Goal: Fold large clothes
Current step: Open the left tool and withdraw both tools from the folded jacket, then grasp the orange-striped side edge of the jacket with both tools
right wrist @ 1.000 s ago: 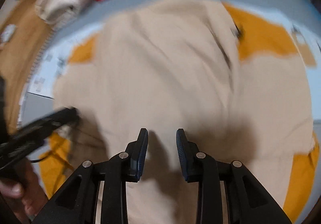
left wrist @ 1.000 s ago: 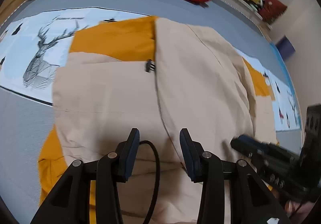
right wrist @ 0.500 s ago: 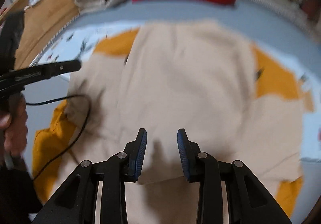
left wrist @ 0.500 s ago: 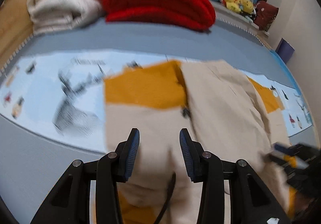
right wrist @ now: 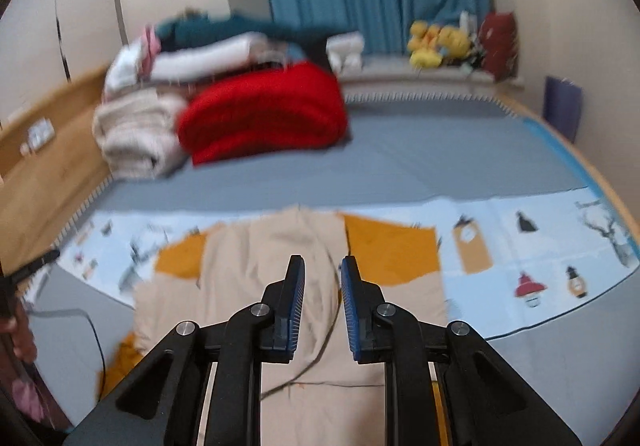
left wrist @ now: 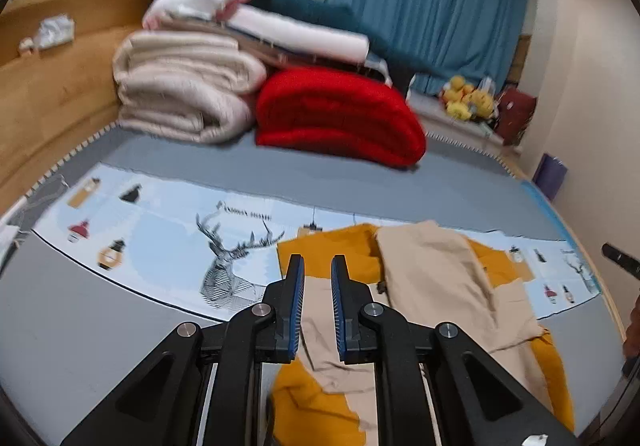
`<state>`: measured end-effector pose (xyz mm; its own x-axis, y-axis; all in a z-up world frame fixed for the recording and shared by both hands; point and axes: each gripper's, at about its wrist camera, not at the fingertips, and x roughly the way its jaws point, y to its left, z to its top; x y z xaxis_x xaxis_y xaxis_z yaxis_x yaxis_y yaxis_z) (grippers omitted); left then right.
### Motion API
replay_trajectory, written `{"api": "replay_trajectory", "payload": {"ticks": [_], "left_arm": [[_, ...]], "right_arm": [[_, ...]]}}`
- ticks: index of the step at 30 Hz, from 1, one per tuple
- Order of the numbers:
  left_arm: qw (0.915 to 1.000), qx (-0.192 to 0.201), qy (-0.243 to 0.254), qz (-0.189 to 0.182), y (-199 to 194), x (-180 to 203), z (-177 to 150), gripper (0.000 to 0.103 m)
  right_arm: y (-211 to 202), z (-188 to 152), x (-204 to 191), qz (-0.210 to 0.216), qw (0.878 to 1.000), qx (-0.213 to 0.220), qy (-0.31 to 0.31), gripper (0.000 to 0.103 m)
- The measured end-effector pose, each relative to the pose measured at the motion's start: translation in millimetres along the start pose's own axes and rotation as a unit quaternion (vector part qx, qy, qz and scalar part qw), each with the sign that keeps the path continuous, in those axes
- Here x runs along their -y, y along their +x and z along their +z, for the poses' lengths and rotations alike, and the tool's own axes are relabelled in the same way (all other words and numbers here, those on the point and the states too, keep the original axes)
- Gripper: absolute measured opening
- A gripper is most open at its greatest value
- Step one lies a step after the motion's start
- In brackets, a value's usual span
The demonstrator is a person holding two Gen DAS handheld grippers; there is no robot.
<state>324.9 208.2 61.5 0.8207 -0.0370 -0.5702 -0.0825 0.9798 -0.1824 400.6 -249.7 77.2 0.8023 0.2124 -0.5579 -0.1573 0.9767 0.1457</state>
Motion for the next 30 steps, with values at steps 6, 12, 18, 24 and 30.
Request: {"api": "replay_trajectory", "payload": {"ticks": [6, 12, 18, 24, 30], "left_arm": [[0.9974, -0.006, 0.055, -0.047, -81, 19, -46, 0.011], [0.9930, -0.082, 0.072, -0.045, -89, 5, -126, 0.009], [0.9745, -0.210, 0.068, -0.040, -40, -8, -164, 0.009], [0.9539, -0.291, 0.051, -0.050, -14, -15, -190, 0.009], [0.9364, -0.349, 0.001, -0.033, 0, -38, -208, 0.017]], "right_arm": [[-123, -26, 41, -0.007, 0.999, 0.053, -0.005, 0.021], [-146, -114, 105, -0.029, 0.998, -0.042, -0.024, 0.021], [-111, -194, 171, -0.052, 0.979, -0.189, 0.048, 0.021], [-94, -217, 194, -0.050, 0.965, -0.249, 0.066, 0.021], [-73, -244, 199, -0.049, 0.948, -0.309, 0.066, 0.026]]}}
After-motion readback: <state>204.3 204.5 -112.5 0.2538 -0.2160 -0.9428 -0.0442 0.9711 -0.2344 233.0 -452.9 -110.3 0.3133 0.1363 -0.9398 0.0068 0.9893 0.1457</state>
